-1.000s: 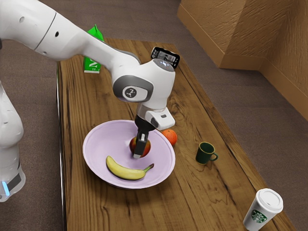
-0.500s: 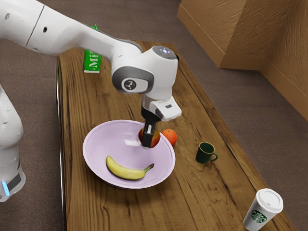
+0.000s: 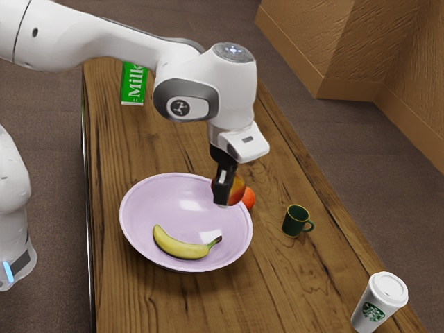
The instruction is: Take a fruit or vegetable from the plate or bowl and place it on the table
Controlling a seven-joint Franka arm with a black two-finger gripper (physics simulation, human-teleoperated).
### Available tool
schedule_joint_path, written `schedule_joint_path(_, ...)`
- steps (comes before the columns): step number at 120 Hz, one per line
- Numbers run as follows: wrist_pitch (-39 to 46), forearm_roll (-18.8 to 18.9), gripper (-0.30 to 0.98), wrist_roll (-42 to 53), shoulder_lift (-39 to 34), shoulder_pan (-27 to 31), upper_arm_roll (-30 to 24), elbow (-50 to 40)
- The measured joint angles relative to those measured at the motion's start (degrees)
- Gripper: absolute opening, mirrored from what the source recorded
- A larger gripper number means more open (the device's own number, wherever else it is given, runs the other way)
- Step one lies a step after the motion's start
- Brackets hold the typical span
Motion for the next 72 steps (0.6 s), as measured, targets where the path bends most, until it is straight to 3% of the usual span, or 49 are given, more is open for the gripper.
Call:
schedule_joint_path(37,-0.6,2.0,0.46,-6.5,-0.1,-12.5,-4.1,1.0)
schedule_joint_path(53,0.3,2.4,0.46,-10.6,3.3,-13.7,-7.2,3.8)
schedule_joint_path(72,9.2,4.1,0.46,-14.7,11.9,-13.7,-9.9,4.6)
